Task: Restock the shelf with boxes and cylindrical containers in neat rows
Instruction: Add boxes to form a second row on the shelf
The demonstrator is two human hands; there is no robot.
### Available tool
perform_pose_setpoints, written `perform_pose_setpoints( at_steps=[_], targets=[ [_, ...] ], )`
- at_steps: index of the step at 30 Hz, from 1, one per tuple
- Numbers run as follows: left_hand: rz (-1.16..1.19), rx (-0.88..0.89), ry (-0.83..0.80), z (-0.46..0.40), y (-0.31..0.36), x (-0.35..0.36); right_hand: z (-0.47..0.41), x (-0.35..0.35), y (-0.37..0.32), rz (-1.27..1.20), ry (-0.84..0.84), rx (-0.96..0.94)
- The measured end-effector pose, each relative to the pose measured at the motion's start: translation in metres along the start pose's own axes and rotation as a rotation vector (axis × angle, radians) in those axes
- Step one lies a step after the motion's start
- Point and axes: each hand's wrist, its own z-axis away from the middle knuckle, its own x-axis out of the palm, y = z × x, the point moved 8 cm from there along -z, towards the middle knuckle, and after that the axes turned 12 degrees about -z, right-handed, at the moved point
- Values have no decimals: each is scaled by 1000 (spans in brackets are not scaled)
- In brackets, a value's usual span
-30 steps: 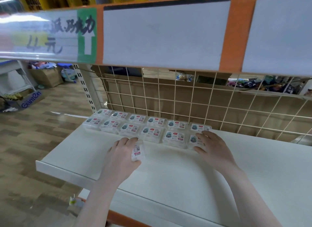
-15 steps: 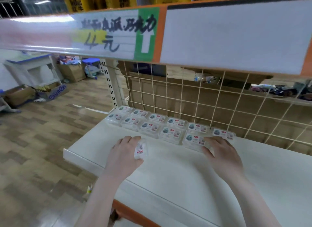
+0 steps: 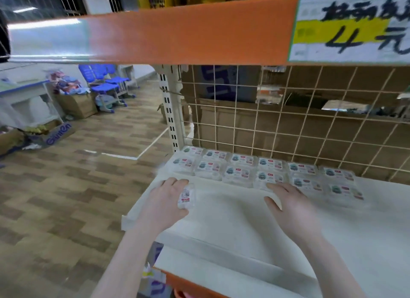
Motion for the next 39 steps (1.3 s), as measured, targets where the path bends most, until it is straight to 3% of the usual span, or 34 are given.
perform_pose_setpoints(
  at_steps=[9, 18, 26, 30, 34, 39],
  targets=[
    [-43, 131, -35, -33, -33, 7, 9, 24, -40, 24, 76, 36],
    [-39, 229, -85, -62, -32, 22, 8, 38, -42, 37, 90, 152],
    [6, 276, -36, -71, -35, 30, 5, 48, -39, 0, 49, 223],
    [23, 294, 69, -58, -38, 30, 3, 55, -40, -14, 15, 247],
    [75, 297, 334, -28, -39, 24, 2, 62, -45, -42, 8, 232],
    [131, 246, 375, -11, -39, 37, 1, 73, -50, -62, 0, 234]
  ],
)
